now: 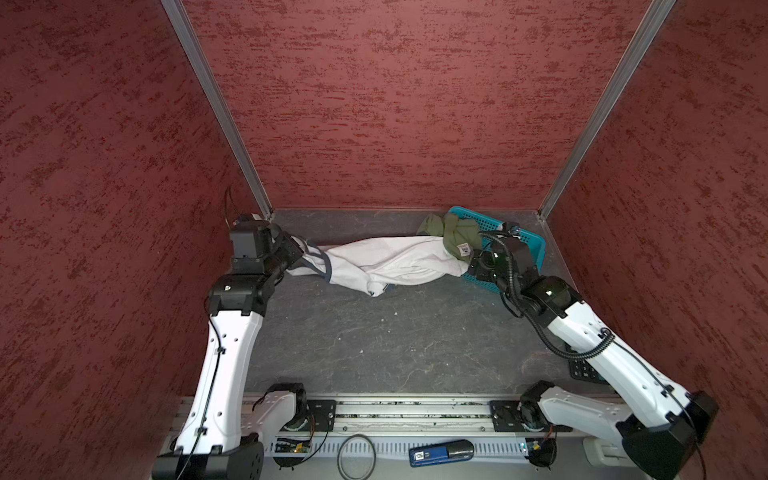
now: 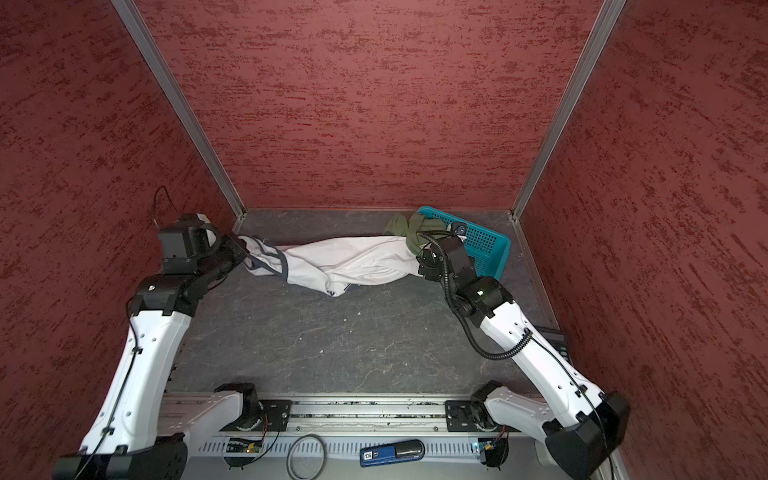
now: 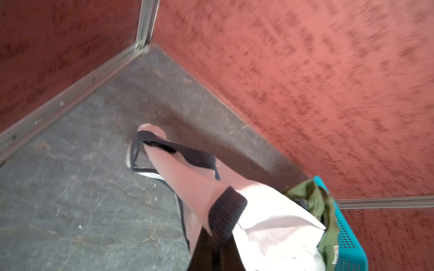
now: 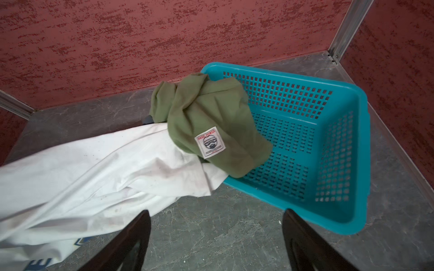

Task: Fold and stack the tank tops

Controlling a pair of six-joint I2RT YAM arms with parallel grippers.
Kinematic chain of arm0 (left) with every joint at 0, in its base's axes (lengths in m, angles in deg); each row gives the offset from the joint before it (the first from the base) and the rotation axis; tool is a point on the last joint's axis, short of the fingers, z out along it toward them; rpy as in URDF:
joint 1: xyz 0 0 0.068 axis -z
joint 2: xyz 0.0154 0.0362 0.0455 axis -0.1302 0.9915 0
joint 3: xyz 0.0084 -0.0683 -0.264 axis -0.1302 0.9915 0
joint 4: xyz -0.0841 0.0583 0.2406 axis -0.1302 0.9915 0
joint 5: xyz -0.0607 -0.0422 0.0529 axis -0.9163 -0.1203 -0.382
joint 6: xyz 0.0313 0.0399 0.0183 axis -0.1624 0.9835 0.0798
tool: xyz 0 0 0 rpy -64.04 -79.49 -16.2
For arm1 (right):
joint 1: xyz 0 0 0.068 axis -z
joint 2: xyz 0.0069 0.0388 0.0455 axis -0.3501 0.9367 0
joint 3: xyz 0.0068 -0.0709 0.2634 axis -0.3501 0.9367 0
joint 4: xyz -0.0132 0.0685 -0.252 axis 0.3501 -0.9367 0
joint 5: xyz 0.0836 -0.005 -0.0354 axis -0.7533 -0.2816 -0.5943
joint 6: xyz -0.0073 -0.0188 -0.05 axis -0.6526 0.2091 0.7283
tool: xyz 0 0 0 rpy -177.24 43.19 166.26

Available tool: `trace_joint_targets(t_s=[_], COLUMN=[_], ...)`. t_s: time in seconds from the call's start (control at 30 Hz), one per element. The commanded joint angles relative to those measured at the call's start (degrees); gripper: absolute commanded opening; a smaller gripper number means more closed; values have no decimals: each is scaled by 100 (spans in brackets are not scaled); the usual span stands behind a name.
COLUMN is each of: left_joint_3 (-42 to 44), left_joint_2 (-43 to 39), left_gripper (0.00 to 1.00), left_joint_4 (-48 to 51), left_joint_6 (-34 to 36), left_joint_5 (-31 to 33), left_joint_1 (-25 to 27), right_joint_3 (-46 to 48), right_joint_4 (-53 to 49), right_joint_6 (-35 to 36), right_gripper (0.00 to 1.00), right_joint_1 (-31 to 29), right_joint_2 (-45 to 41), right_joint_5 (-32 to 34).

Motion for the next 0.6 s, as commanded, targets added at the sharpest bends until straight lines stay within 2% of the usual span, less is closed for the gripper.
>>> trace_joint_targets(t_s=[0.0, 0.13, 0.2, 0.23, 0.3, 0.33, 0.4, 0.47, 0.53, 0.57], left_joint_3=[718, 1120, 1137, 1112, 978, 798, 412, 181, 113, 74], left_joint_2=[375, 737, 994, 1126, 1314, 1398, 1527, 1621, 1751, 1869], left_gripper=[0, 1, 11, 19, 46, 58, 74, 83, 96, 98], left_joint_4=[-185, -461, -406, -363, -150, 48, 409, 440, 100, -55], left_joint_6=[-192, -234, -193, -162, -69, 15, 144, 149, 246, 279], left_joint_5=[-819, -1125, -1123, -1118, -890, -552, 221, 507, 455, 481], left_joint_1=[-153, -126, -104, -63, 117, 344, 940, 1530, 2049, 2285], right_joint_3=[6, 66, 38, 23, -16, -32, -39, -19, 52, 89], right_joint_4=[244, 353, 415, 473, 624, 715, 861, 947, 1057, 1077], right_joint_6=[20, 51, 37, 42, 50, 46, 26, -22, -84, -106], right_gripper=[88, 88, 88, 88, 87, 86, 86, 85, 85, 85], right_joint_1=[48, 70, 81, 88, 106, 102, 97, 73, 43, 44], right_joint_2=[214, 709, 952, 1067, 1242, 1332, 1502, 1628, 1683, 1686], right_joint_5=[-172, -509, -607, -665, -869, -1013, -1336, -1491, -1561, -1579])
